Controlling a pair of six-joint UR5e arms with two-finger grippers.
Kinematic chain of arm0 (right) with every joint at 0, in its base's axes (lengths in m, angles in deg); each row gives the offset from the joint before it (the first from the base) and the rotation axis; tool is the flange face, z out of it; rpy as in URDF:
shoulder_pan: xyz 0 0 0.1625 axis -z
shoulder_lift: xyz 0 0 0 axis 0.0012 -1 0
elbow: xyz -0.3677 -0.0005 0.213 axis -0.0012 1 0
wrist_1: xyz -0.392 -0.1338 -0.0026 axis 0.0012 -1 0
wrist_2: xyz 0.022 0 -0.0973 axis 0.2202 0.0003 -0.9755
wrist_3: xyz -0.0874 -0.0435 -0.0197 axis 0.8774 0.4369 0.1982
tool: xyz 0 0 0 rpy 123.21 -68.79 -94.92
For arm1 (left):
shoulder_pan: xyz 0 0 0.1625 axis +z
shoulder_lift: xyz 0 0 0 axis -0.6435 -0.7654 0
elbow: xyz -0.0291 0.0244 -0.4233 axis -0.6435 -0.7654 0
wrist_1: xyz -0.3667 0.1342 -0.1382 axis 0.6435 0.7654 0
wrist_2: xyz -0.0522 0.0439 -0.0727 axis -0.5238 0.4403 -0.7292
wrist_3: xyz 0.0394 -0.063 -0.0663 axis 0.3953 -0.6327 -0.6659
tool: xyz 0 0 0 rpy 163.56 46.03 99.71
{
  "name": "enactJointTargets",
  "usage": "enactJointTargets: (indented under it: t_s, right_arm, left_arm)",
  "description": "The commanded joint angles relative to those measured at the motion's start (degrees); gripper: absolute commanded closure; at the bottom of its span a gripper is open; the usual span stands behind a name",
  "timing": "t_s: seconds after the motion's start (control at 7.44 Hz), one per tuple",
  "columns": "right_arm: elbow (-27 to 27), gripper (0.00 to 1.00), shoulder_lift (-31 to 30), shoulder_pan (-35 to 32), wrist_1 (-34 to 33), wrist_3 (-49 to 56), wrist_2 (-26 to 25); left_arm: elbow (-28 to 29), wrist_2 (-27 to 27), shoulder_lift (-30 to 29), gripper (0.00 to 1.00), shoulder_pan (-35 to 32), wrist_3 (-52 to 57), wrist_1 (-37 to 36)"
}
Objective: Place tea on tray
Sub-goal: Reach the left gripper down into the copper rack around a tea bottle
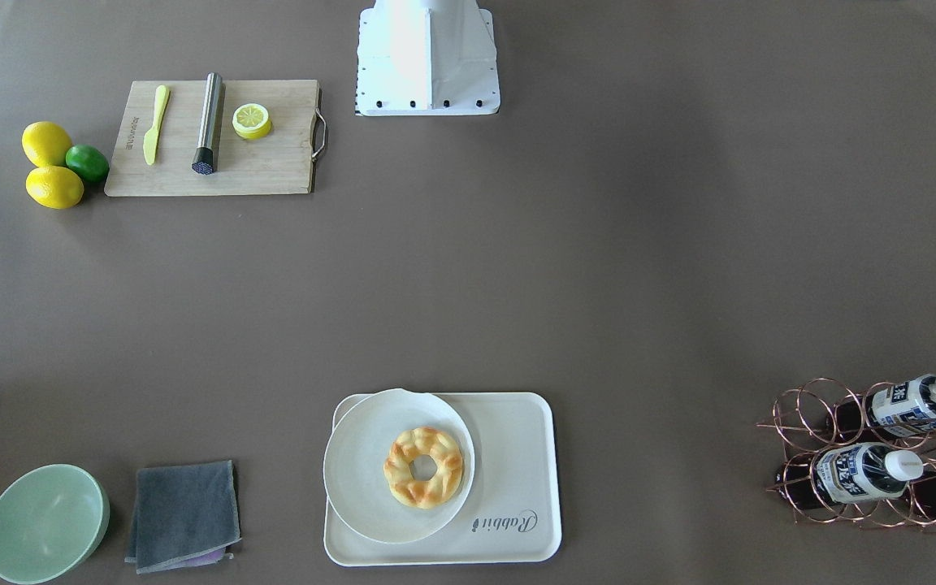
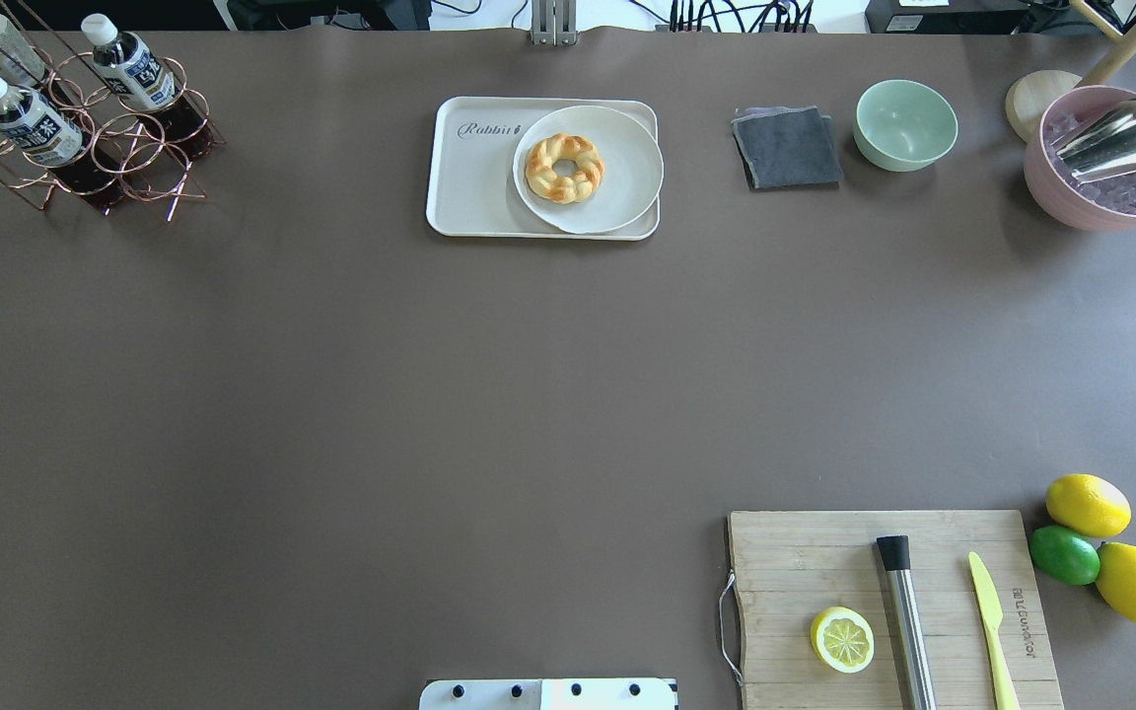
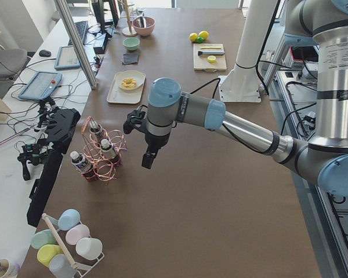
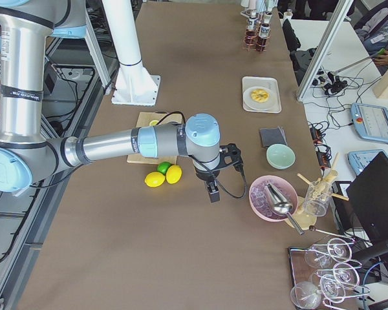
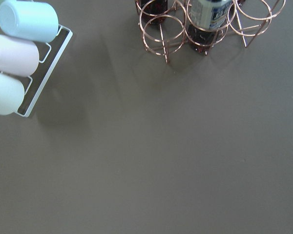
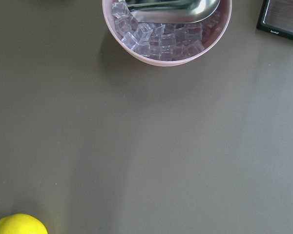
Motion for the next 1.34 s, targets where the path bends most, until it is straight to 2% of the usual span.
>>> enactJointTargets:
  t_s: [0.0,0.13,0.4,0.67,0.94,1.21]
  right_arm:
    - [-1.07,0.0,-3.87,0.21,3.54,0.01,0.66]
    - [-0.9,0.0,-6.07,0.38,8.44,-1.04,1.19]
    - [-0.55,0.0,-6.18,0.74,8.93,-3.33,1.28]
    - [-0.46,0.0,-6.62,0.74,9.02,-3.16,1.1]
    - [-0.38,0.0,-6.62,0.74,9.28,-3.16,1.1]
    - [-0.29,0.0,-6.62,0.82,9.28,-2.81,1.01]
  left_arm:
    - [13.77,-0.16,-14.8,0.02,6.88,-12.1,9.04]
    - [15.65,-0.16,-14.84,0.02,9.78,-18.42,16.07]
    - [21.17,0.28,-14.83,0.03,13.75,-26.89,28.65]
    - [31.43,1.24,-17.54,0.03,15.87,-36.55,45.42]
    - [33.94,7.02,-19.32,0.05,18.94,-37.21,47.43]
    - [35.17,9.42,-21.07,0.11,19.66,-37.21,47.61]
